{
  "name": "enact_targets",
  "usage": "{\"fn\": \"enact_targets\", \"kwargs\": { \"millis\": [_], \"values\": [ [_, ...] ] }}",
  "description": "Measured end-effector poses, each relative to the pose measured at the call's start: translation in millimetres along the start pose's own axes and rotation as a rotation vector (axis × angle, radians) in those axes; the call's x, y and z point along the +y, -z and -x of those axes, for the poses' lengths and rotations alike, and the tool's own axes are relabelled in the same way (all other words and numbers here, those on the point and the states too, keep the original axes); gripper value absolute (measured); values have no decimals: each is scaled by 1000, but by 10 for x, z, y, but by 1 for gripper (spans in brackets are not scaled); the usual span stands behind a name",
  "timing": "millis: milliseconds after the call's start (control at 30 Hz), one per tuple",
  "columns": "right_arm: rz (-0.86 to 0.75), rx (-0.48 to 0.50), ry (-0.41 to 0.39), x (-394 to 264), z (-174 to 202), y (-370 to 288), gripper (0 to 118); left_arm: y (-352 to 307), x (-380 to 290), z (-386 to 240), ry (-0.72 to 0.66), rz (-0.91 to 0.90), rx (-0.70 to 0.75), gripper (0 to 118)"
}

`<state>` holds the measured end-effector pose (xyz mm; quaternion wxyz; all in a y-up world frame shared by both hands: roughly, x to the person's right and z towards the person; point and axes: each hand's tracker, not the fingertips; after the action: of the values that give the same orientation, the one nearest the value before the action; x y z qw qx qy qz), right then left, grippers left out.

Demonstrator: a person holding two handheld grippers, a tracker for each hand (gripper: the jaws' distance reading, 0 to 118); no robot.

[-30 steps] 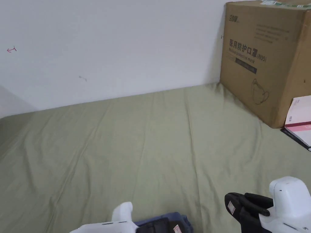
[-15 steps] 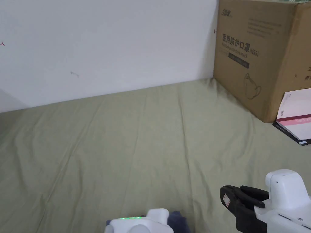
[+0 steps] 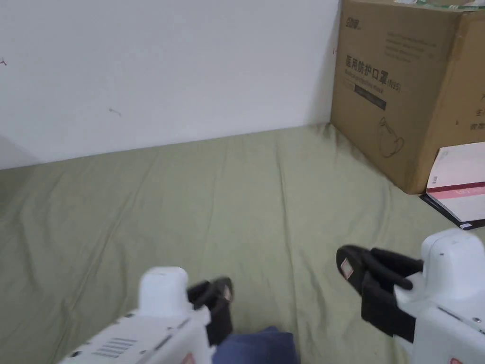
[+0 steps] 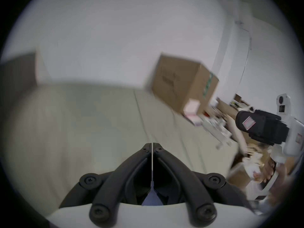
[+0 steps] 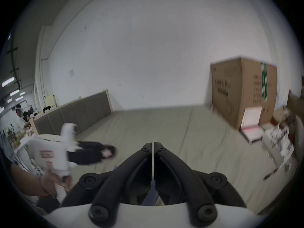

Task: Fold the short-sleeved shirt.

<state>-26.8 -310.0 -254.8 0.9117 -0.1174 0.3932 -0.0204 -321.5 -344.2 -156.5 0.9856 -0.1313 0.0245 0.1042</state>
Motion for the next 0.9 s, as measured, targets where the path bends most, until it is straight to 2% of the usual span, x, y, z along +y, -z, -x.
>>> {"fn": "enact_targets", "kwargs": {
  "millis": [67, 133, 233, 333, 433, 600, 667, 733, 767, 833, 900],
  "values": [
    [-129, -31, -31, 89, 77, -42, 1, -294, 203, 25, 90, -128, 148, 0],
    [-232, -73, -49, 127, 147, -35, 1, -534, 286, 85, 105, -233, 264, 0],
    [-277, -181, -86, 55, 235, 82, 1, -727, 197, 165, 129, -353, 391, 0],
    [-287, -296, -63, -102, 258, 177, 1, -773, 36, 189, 148, -380, 511, 1],
    [-253, -258, 50, -118, 207, 173, 1, -781, -4, 272, 64, -333, 503, 1],
    [-262, -246, 28, -65, 164, 111, 1, -764, 22, 346, 79, -293, 512, 1],
    [-165, -100, 86, -116, 108, 205, 1, -741, 39, 398, 59, -249, 496, 1],
    [102, 25, 167, -282, 50, 456, 1, -703, 12, 473, 47, -147, 456, 1],
    [294, 90, 219, -468, 24, 654, 1, -683, -35, 521, 45, -101, 433, 1],
    [595, 176, 310, -895, -10, 1005, 1, -678, -162, 577, 63, -39, 442, 1],
    [745, 234, 406, -1325, -58, 1238, 1, -672, -280, 657, 52, 24, 428, 1]
  ]
}}
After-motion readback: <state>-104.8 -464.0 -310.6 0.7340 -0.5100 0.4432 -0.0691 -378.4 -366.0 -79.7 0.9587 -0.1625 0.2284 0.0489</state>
